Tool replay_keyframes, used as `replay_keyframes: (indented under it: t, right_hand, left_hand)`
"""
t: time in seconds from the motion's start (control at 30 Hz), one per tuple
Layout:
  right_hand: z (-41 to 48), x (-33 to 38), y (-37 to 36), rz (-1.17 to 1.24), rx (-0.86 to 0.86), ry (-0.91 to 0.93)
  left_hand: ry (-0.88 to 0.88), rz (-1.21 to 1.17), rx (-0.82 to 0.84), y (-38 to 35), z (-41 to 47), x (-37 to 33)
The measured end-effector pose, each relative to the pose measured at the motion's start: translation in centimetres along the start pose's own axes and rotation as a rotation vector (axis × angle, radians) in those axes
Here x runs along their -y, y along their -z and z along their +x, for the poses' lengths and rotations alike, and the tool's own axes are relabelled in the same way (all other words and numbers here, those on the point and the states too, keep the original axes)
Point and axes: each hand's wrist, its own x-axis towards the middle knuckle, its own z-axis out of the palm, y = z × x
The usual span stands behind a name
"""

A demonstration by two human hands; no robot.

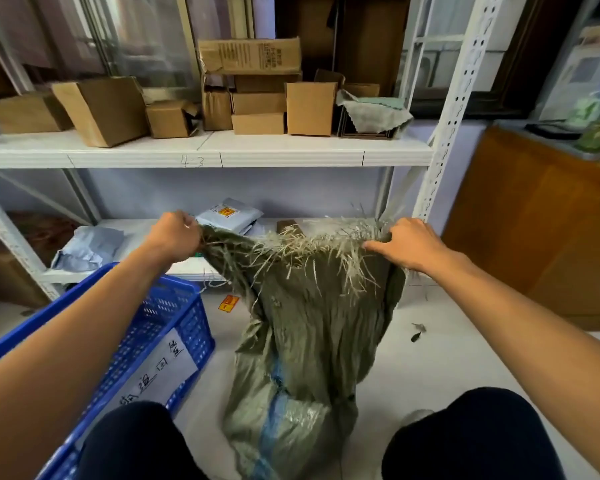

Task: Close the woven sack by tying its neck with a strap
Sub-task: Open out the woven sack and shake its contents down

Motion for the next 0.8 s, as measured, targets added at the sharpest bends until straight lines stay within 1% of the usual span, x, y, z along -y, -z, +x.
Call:
replay_keyframes:
  t: [0.07, 0.2, 0.37, 0.5, 0.6, 0.73, 0.8]
  right_hand:
    - [0.2, -0.2, -0.1, 0.032, 0.046, 0.020]
    - [0.5, -0.5, -0.4, 0.038, 0.109, 0.035]
    - [0.4, -0.4, -0.6, -0.058, 0.304, 0.090]
    - [0.1, 0.3, -0.4, -0.030, 0.345, 0.111]
    - [-0.1, 0.8, 0.1, -0.016, 0.365, 0.114]
    - [0.1, 1.3, 1.2, -0.080, 0.326, 0.100]
    - [0.3, 1.0, 1.3, -0.117, 0.300, 0.071]
  left_hand:
    - [-0.007, -0.110, -0.034, -0.1, 0.3, -0.1]
    - [0.050, -0.341, 0.018, -0.2, 0.3, -0.5]
    - [0.134, -0.430, -0.019, -0.4, 0.3, -0.4]
    - [0.144, -0.338, -0.117, -0.4, 0.3, 0.4]
    - [0.126, -0.186, -0.134, -0.5, -0.1, 1.5]
    - [-0.048, 0.057, -0.213, -0.8, -0.8, 2.6]
    - [-0.185, 0.121, -0.251, -1.2, -1.9, 2.8]
